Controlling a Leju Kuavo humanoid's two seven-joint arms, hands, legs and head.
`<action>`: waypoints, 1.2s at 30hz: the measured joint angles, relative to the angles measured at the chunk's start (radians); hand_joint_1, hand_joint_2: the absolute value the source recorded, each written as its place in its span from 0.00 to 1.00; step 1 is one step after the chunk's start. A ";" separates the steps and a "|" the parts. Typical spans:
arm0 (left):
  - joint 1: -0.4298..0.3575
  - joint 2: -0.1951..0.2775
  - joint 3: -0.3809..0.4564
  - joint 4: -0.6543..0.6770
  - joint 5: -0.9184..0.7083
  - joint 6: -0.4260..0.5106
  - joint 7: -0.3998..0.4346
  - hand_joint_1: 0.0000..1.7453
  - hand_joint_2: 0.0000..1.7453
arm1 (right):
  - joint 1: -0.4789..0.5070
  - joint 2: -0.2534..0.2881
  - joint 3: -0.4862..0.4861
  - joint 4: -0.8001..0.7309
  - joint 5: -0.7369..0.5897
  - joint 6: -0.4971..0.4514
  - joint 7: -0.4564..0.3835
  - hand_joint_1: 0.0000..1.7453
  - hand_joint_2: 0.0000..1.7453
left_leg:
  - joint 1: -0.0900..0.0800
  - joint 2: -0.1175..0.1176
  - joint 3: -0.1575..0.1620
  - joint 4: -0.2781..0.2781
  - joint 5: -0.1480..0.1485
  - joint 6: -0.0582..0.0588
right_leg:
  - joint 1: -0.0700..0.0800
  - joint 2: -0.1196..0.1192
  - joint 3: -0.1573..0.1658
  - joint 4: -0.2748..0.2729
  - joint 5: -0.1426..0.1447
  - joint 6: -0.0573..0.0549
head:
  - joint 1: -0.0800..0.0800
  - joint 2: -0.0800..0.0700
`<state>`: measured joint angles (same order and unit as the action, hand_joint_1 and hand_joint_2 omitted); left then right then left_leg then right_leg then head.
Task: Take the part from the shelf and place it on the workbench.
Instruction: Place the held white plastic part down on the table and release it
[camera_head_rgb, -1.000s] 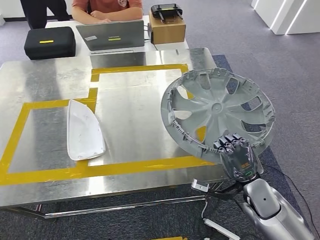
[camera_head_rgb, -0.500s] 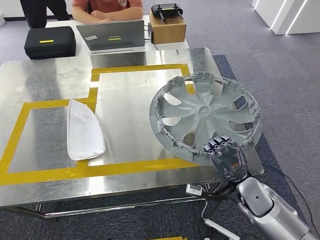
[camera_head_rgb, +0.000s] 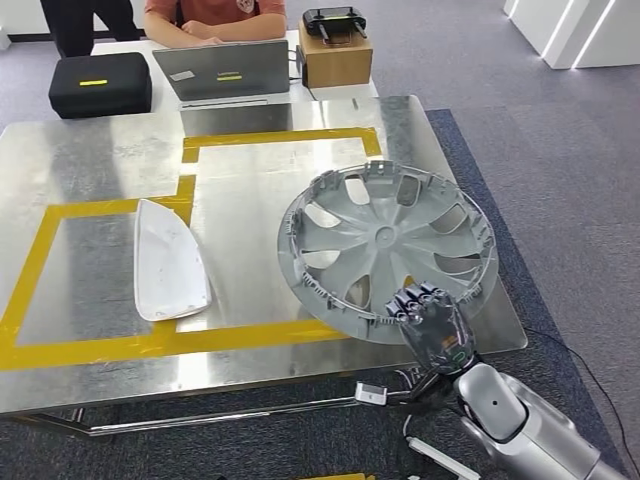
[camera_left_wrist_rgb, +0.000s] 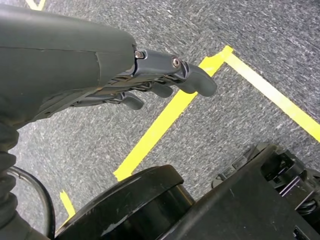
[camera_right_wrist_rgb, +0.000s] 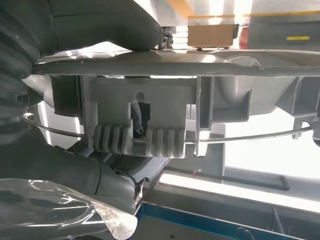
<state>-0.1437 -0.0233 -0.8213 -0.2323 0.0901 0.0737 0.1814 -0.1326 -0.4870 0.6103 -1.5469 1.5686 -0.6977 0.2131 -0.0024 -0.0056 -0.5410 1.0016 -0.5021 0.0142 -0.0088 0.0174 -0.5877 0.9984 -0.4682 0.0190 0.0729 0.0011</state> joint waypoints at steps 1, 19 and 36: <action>-0.001 0.000 0.000 0.000 -0.002 0.000 0.002 0.00 1.00 | 0.000 0.002 0.009 0.000 0.000 0.000 0.002 0.96 1.00 | 0.000 0.000 0.000 0.000 0.000 0.000 | 0.000 0.000 0.000 0.000 0.000 0.000 | 0.000 0.000; -0.005 0.001 -0.008 0.000 -0.046 0.017 0.022 0.00 1.00 | 0.014 0.079 0.059 -0.001 0.000 0.000 -0.070 0.96 1.00 | 0.000 0.000 0.000 0.000 0.000 0.000 | 0.000 0.000 0.000 0.000 0.000 0.000 | 0.000 0.000; -0.007 0.002 -0.017 0.000 -0.064 0.017 0.022 0.00 1.00 | 0.029 0.080 0.019 0.017 -0.001 0.000 -0.047 0.00 0.00 | 0.000 0.000 0.000 0.000 0.000 0.000 | 0.000 0.001 0.000 0.000 0.000 0.000 | 0.000 0.000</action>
<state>-0.1509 -0.0214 -0.8381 -0.2323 0.0266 0.0905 0.2033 -0.1033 -0.4067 0.6290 -1.5302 1.5679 -0.6978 0.1660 -0.0024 -0.0054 -0.5410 1.0016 -0.5021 0.0142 -0.0088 0.0180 -0.5879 0.9984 -0.4682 0.0190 0.0730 0.0011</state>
